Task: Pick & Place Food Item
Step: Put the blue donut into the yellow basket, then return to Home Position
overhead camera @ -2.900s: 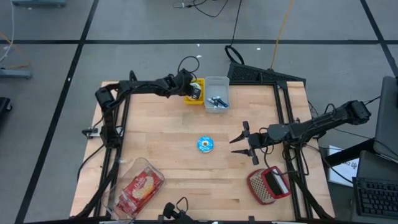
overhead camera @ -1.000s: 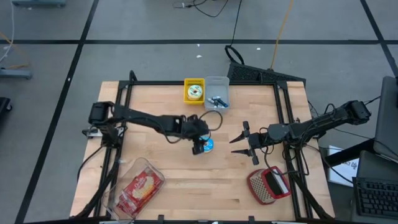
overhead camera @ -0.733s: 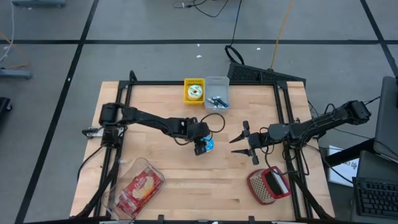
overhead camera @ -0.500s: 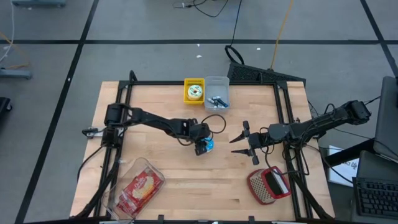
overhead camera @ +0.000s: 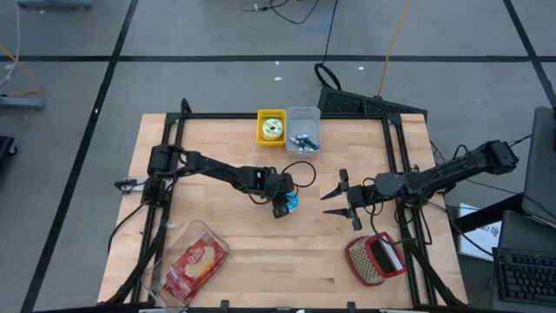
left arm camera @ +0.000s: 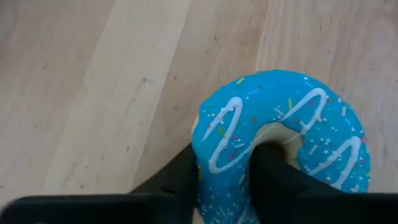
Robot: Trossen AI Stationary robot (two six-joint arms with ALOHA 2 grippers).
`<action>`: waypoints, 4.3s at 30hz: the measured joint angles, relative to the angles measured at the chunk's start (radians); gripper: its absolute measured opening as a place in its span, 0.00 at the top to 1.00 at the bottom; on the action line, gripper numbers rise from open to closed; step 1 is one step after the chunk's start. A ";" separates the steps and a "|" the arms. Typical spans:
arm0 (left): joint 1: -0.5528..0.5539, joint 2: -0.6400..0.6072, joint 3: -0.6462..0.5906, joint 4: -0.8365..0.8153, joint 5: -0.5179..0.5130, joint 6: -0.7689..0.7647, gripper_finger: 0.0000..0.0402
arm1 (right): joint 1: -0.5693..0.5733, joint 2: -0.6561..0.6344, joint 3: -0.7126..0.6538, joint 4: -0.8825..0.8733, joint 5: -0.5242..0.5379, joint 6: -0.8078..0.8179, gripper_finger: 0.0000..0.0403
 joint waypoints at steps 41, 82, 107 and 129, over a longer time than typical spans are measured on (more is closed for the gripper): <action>0.576 -0.310 -0.001 0.143 -0.048 -0.063 0.90 | 0.001 0.000 0.001 -0.005 0.000 -0.001 0.58; 0.598 -0.373 -0.002 0.060 0.047 -0.187 0.34 | 0.001 0.000 0.000 -0.017 0.000 0.000 0.58; -0.262 -1.251 -0.461 -0.083 -0.408 -0.033 0.29 | 0.001 -0.227 0.000 -0.123 0.000 0.065 0.58; -0.365 -1.965 -1.188 0.243 -0.323 0.083 0.29 | 0.001 -0.787 -0.306 -0.274 0.056 0.088 0.57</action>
